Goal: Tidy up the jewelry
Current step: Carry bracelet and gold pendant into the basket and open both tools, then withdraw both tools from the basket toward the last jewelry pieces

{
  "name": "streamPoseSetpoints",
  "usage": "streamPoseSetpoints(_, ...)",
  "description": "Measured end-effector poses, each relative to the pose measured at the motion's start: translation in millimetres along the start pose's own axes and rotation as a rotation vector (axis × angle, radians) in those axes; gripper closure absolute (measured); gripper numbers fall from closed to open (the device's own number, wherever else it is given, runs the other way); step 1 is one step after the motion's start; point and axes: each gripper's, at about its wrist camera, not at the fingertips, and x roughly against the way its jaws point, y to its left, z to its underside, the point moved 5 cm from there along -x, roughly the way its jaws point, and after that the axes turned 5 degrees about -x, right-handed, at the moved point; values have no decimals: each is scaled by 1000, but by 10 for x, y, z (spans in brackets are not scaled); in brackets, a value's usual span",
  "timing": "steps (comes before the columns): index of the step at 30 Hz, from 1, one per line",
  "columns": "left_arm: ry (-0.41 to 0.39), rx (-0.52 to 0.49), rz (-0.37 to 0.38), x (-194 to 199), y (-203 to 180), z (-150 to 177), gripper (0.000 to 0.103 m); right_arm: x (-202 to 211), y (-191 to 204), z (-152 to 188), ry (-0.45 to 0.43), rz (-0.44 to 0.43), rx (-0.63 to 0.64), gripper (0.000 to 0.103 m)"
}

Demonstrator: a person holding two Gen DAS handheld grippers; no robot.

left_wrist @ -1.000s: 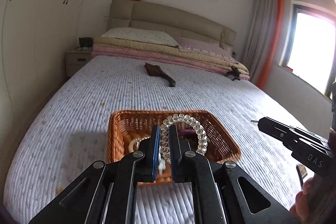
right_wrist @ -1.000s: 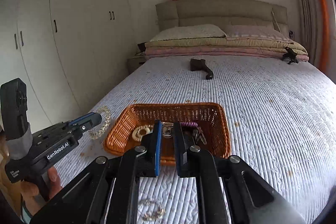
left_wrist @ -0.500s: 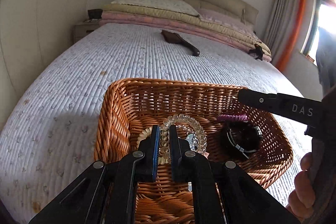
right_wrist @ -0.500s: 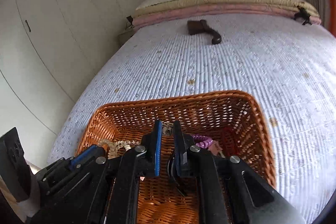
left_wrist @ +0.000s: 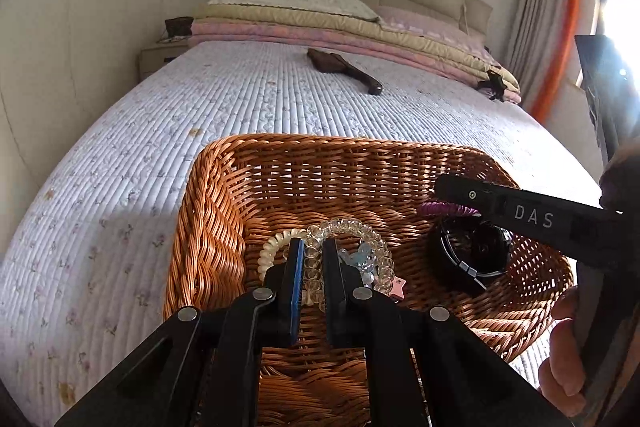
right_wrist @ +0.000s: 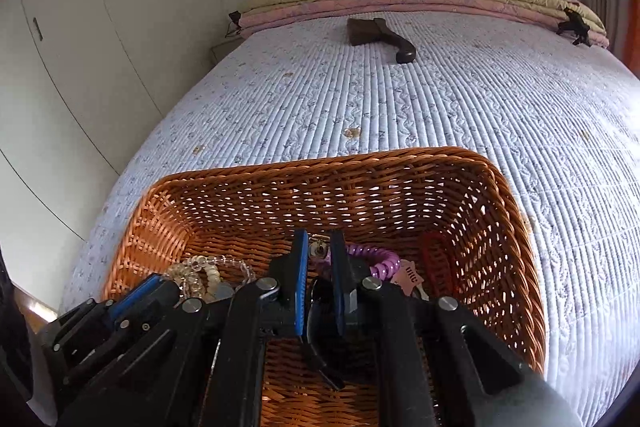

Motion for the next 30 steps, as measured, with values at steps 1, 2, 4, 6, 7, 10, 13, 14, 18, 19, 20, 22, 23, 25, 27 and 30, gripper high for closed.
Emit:
streamPoseSetpoints(1,3,-2,-4,-3,-3,-1,94,-3,-8,-3,-1,3,-1,90)
streamPoseSetpoints(2,7,-1,-2,-9,1,3,93,-3,-10,-4,-2,6,0,90)
streamPoseSetpoints(4,11,0,10,-12,2,7,92,11,-5,3,-7,12,8,90)
streamPoseSetpoints(6,18,10,20,-6,6,9,91,24,3,9,-14,30,19,90)
streamPoseSetpoints(7,16,10,21,3,7,7,91,44,16,11,-17,27,23,90)
streamPoseSetpoints(10,2,-16,-37,63,5,-3,79,102,13,1,-27,17,13,90)
streamPoseSetpoints(13,-31,2,-21,153,22,-22,54,187,41,-9,-45,19,20,90)
streamPoseSetpoints(14,-38,2,-17,178,22,-26,54,225,52,-11,-54,29,28,90)
streamPoseSetpoints(18,-72,0,-17,335,20,-39,54,404,87,11,-83,25,35,89)
streamPoseSetpoints(19,-83,0,-10,398,14,-41,54,475,95,32,-90,22,36,89)
streamPoseSetpoints(20,-89,1,-9,445,8,-41,54,526,105,47,-97,21,39,89)
streamPoseSetpoints(22,-111,3,-2,586,-13,-62,54,692,127,102,-120,17,48,88)
streamPoseSetpoints(23,-123,1,3,681,-34,-73,54,787,133,136,-133,14,52,88)
streamPoseSetpoints(25,-151,-3,4,881,-71,-66,54,978,150,220,-157,1,54,88)
streamPoseSetpoints(27,-175,-10,8,1071,-98,-33,54,1148,166,297,-176,-16,58,88)
streamPoseSetpoints(30,-218,-17,8,1384,-125,61,54,1422,223,463,-206,-24,69,88)
